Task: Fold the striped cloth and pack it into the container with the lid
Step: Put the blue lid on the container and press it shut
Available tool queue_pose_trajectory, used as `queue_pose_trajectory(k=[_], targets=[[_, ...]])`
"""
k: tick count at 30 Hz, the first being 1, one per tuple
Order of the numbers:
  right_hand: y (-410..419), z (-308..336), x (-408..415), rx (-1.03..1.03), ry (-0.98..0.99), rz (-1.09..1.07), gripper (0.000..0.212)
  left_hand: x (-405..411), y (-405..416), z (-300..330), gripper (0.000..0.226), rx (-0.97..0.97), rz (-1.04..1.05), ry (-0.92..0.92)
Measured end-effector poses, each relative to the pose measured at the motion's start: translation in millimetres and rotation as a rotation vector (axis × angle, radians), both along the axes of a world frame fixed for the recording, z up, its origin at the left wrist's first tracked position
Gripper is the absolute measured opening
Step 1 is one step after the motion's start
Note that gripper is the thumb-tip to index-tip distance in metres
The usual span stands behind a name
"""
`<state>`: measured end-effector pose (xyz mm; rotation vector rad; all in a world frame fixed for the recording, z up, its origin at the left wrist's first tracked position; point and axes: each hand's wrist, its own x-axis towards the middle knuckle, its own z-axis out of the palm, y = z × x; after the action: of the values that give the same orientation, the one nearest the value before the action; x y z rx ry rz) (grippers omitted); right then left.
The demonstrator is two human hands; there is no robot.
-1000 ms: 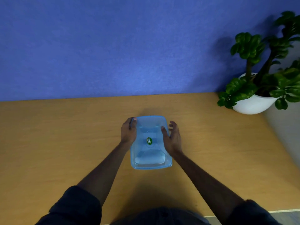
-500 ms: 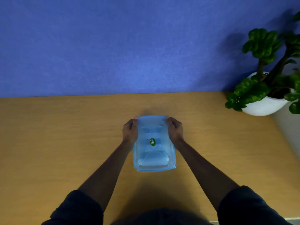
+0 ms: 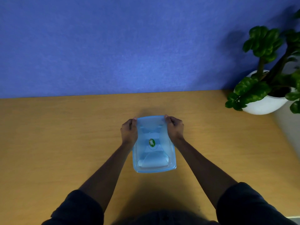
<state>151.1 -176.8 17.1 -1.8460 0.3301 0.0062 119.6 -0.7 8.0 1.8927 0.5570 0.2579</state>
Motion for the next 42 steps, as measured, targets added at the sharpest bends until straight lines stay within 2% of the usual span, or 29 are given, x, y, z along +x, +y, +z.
queue_pose_trajectory(k=[2, 4, 7, 10, 18, 27, 31, 36, 39, 42], targets=[[0, 0, 0, -0.015, -0.008, 0.012, 0.029, -1, -1, 2, 0.038, 0.068, -0.045, -0.001], [-1, 1, 0, -0.028, -0.020, 0.021, 0.032, 3, -2, 4, 0.031, 0.233, -0.138, 0.016], [-1, 1, 2, -0.046, -0.038, 0.060, 0.037, 19, -9, 7, 0.043, 0.580, -0.395, -0.032], [-1, -3, 2, -0.052, -0.057, 0.084, 0.038, 33, -31, 17, 0.041, 0.715, -0.575, 0.020], [-2, -7, 5, -0.052, -0.030, 0.064, 0.021, 41, -46, 26, 0.037, 0.624, -0.471, 0.110], [-1, -11, 4, 0.047, -0.023, 0.055, 0.022, 40, -44, 21, 0.039, 0.630, -0.472, 0.053], [-2, -8, 1, 0.037, -0.016, 0.070, 0.021, 39, -43, 20, 0.035, 0.622, -0.482, -0.040], [-14, -2, -11, 0.092, -0.011, 0.080, 0.023, 21, -21, 17, 0.041, 0.675, -0.376, -0.094], [-31, -2, -31, 0.083, -0.056, 0.152, 0.022, -8, 1, 13, 0.048, 0.576, -0.299, -0.092], [-47, -5, -55, 0.065, -0.050, 0.218, 0.026, -51, 18, 9, 0.044, 0.344, -0.159, -0.037]])
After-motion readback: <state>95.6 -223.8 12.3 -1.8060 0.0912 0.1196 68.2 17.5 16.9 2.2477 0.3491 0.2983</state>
